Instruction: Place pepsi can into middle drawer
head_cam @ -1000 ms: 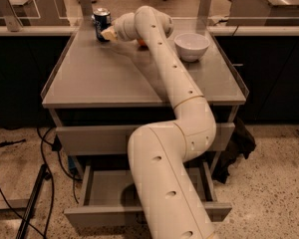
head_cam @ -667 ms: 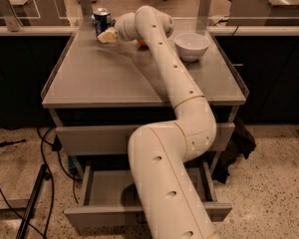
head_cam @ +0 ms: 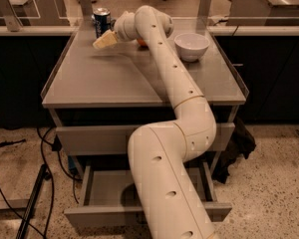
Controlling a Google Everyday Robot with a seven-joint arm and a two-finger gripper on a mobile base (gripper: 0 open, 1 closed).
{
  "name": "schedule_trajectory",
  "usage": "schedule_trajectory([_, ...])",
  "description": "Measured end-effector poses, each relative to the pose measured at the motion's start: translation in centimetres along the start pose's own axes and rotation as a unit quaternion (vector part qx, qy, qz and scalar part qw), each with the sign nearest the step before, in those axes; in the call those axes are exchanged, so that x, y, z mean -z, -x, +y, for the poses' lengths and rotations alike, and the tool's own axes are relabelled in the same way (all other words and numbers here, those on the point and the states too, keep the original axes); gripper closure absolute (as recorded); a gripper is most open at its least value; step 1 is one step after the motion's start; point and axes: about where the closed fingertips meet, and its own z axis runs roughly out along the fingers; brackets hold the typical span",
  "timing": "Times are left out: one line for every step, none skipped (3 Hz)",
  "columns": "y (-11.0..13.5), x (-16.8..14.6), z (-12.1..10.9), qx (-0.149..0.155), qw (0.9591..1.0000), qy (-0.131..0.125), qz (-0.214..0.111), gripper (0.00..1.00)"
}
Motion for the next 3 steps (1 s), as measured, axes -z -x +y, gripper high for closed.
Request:
schedule_trajectory([0.4,0.0,0.3,0.006,1.0,0.003,0.001,0.0])
schedule_trajectory([1.1,0.3,0.6,0.022,0.9997,0.007,0.006,0.0])
schedule_trajectory([2.2,0.4,0.9,0.04,0.9991,0.008,0.004,0.0])
